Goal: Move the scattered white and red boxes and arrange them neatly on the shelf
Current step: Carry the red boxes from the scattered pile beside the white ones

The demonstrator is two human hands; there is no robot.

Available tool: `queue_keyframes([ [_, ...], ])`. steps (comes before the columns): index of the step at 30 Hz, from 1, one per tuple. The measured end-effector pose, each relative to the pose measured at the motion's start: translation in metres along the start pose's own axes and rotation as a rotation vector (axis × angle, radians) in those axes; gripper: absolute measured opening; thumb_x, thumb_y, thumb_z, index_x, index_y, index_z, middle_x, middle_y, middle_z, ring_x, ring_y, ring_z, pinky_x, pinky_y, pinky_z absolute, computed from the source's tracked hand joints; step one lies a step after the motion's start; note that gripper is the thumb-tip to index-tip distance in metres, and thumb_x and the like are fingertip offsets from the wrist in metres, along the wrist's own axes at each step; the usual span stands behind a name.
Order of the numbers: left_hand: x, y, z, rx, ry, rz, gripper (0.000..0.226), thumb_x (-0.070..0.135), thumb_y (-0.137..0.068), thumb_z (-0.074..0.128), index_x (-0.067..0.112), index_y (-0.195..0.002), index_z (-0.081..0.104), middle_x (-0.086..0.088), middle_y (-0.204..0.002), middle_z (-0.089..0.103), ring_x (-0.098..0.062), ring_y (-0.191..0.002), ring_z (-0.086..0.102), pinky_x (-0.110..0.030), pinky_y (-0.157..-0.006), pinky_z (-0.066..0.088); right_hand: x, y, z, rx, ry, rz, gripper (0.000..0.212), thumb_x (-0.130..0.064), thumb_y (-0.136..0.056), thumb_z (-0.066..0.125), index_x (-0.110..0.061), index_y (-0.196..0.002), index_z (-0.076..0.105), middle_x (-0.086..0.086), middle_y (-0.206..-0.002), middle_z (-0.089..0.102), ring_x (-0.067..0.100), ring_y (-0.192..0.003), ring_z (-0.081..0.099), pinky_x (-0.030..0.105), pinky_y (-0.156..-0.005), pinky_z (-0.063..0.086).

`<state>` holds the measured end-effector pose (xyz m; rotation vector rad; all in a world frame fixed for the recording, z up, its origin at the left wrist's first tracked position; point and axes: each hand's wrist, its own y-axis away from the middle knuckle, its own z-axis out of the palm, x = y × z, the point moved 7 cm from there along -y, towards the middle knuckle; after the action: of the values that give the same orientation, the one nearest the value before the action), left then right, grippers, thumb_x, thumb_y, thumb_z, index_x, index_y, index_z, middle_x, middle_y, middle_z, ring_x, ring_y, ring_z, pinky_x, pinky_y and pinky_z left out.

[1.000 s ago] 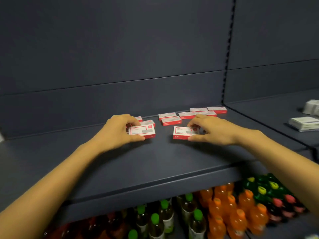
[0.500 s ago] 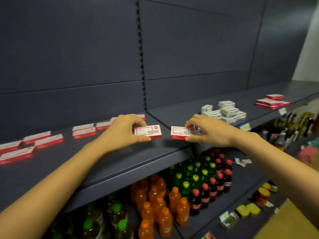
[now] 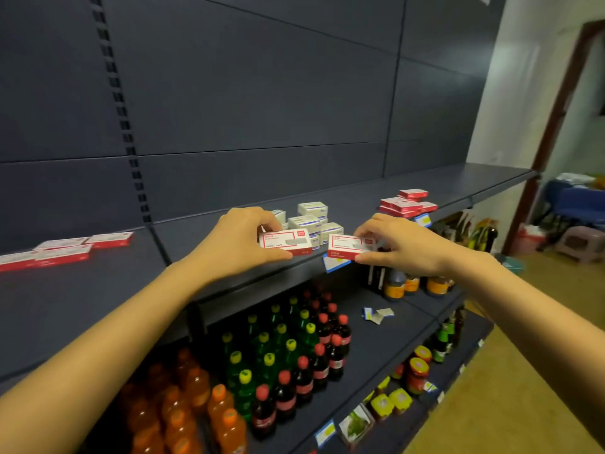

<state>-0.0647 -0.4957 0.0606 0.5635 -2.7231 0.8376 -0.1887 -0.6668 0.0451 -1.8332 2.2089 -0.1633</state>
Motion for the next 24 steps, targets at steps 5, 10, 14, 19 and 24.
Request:
queue_keyframes([
  [5,0.027,-0.048,0.039,-0.04,-0.025,0.023,0.041,0.043,-0.066,0.076,0.019,-0.097,0.066,0.006,-0.094,0.062,-0.012,-0.084,0.054,-0.026,-0.07,0.042,0.068,0.005,0.0,0.026,0.0,0.064,0.044,-0.048,-0.084,0.057,-0.025,-0.121,0.052,-0.005,-0.115,0.053,0.011,-0.1,0.05,0.032,-0.085,0.048],
  [10,0.045,-0.103,0.069,-0.078,-0.108,0.065,0.04,0.044,-0.068,0.074,0.019,-0.098,0.065,0.004,-0.1,0.066,-0.01,-0.08,0.054,-0.026,-0.072,0.044,0.133,-0.013,0.002,0.016,0.02,0.108,0.046,-0.049,-0.084,0.057,-0.025,-0.122,0.051,-0.004,-0.12,0.053,0.011,-0.103,0.05,0.033,-0.087,0.048],
  [14,0.054,-0.149,0.088,-0.107,-0.14,0.084,0.041,0.046,-0.069,0.073,0.019,-0.099,0.062,0.003,-0.101,0.065,-0.01,-0.081,0.055,-0.026,-0.072,0.047,0.18,-0.035,-0.003,0.001,0.034,0.125,0.046,-0.047,-0.085,0.057,-0.023,-0.124,0.05,-0.002,-0.123,0.052,0.016,-0.108,0.051,0.035,-0.09,0.046],
  [19,0.063,-0.201,0.11,-0.128,-0.186,0.105,0.044,0.046,-0.069,0.074,0.018,-0.101,0.062,0.003,-0.103,0.065,-0.011,-0.086,0.059,-0.031,-0.076,0.054,0.234,-0.062,-0.007,-0.007,0.092,0.124,0.047,-0.047,-0.086,0.055,-0.025,-0.127,0.047,-0.005,-0.125,0.049,0.013,-0.11,0.047,0.036,-0.092,0.044],
  [24,0.072,-0.241,0.131,-0.134,-0.231,0.102,0.044,0.045,-0.07,0.073,0.016,-0.101,0.062,0.001,-0.104,0.065,-0.013,-0.086,0.059,-0.032,-0.077,0.053,0.278,-0.085,-0.01,-0.003,0.093,0.119,0.048,-0.049,-0.086,0.054,-0.026,-0.128,0.046,-0.006,-0.128,0.048,0.014,-0.117,0.045,0.036,-0.094,0.044],
])
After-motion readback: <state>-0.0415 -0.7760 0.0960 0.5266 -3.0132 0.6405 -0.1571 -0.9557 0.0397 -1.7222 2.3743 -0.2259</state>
